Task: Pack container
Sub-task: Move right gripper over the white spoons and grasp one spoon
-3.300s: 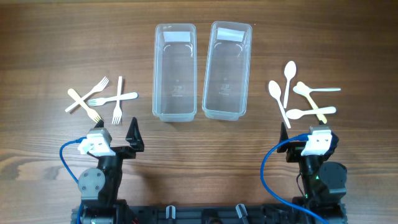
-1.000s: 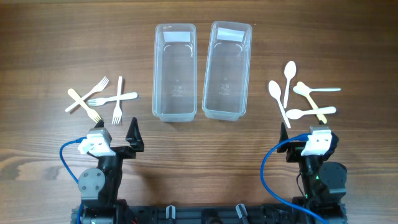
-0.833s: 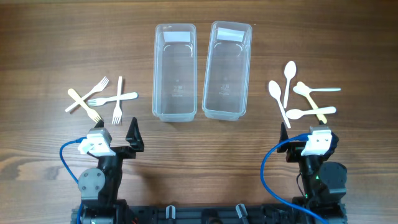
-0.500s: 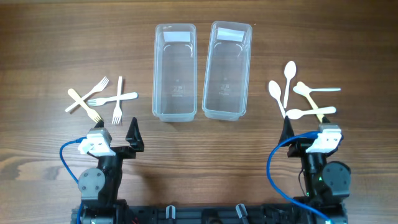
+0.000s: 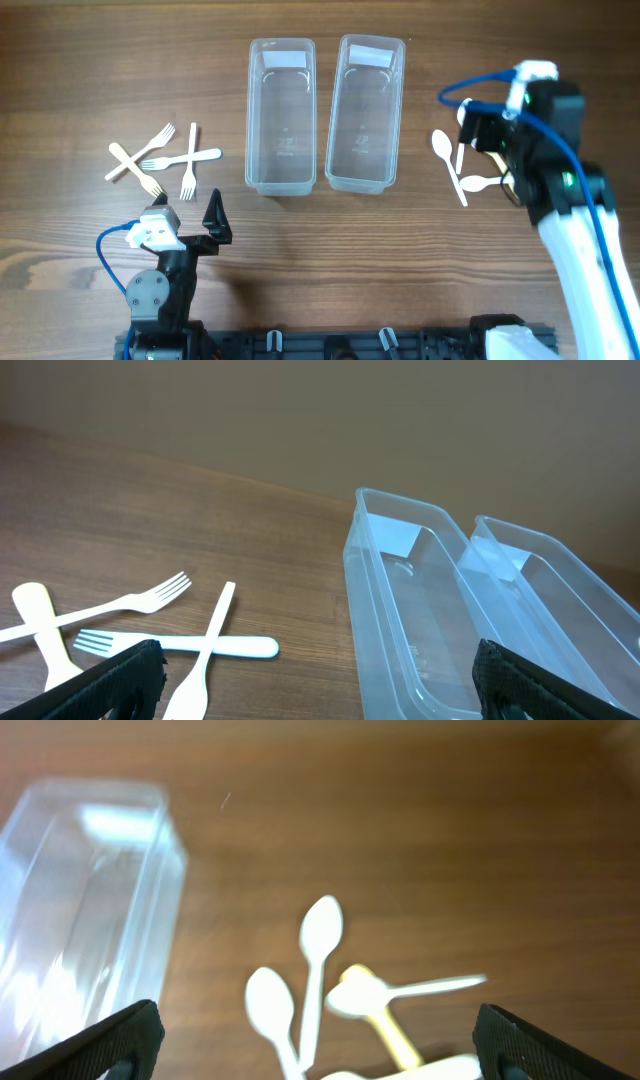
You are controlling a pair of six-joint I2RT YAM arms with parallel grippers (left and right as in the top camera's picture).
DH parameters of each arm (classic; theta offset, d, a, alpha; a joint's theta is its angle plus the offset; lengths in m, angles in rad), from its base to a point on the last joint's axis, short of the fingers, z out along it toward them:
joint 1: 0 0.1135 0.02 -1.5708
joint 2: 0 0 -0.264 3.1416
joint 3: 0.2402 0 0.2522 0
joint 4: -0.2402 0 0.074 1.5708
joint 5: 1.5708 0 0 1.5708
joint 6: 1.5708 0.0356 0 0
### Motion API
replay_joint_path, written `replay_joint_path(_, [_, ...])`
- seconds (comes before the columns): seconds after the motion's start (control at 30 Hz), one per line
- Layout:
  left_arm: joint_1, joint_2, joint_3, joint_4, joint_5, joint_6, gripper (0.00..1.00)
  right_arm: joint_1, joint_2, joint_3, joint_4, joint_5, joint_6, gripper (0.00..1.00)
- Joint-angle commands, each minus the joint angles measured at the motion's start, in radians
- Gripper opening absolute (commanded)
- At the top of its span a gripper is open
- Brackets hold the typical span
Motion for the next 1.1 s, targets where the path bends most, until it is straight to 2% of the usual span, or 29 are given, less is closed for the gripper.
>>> replay_joint_path(0.0, [-0.005, -0.009, -0.008, 0.003, -0.01, 0.019, 1.0, -0.003, 0.105, 0.055, -0.017, -0.1, -0.007, 1.0])
replay_joint_path(0.23, [-0.005, -0.009, -0.008, 0.003, -0.01, 0.019, 1.0, -0.003, 0.203, 0.054, -0.129, -0.096, -0.028, 0.98])
replay_joint_path(0.3, [-0.005, -0.009, -0.008, 0.003, -0.01, 0.019, 1.0, -0.003, 0.242, 0.054, -0.138, -0.096, -0.056, 0.85])
replay_joint_path(0.37, [-0.005, -0.009, -0.008, 0.003, -0.01, 0.019, 1.0, -0.003, 0.288, 0.054, -0.139, -0.102, -0.06, 0.78])
replay_joint_path(0.43, [-0.005, -0.009, -0.008, 0.003, -0.01, 0.019, 1.0, -0.003, 0.346, 0.054, -0.14, -0.127, -0.061, 0.68])
replay_joint_path(0.47, [-0.005, -0.009, -0.008, 0.003, -0.01, 0.019, 1.0, -0.003, 0.374, 0.054, -0.138, -0.135, -0.061, 0.59])
replay_joint_path(0.5, [-0.005, -0.009, -0.008, 0.003, -0.01, 0.019, 1.0, -0.003, 0.411, 0.054, -0.137, -0.148, -0.069, 0.56])
replay_joint_path(0.73, [-0.005, -0.009, -0.008, 0.003, -0.01, 0.019, 1.0, -0.003, 0.559, 0.054, -0.136, -0.179, -0.103, 0.47])
replay_joint_path(0.83, [-0.005, -0.009, -0.008, 0.003, -0.01, 0.019, 1.0, -0.003, 0.582, 0.054, -0.118, -0.182, -0.118, 0.49])
replay_joint_path(0.97, [-0.005, -0.009, -0.008, 0.003, -0.01, 0.019, 1.0, -0.003, 0.586, 0.054, -0.085, -0.182, -0.158, 0.4])
replay_joint_path(1.07, [-0.005, -0.009, -0.008, 0.003, -0.01, 0.019, 1.0, -0.003, 0.592, 0.054, -0.076, -0.174, -0.182, 0.38])
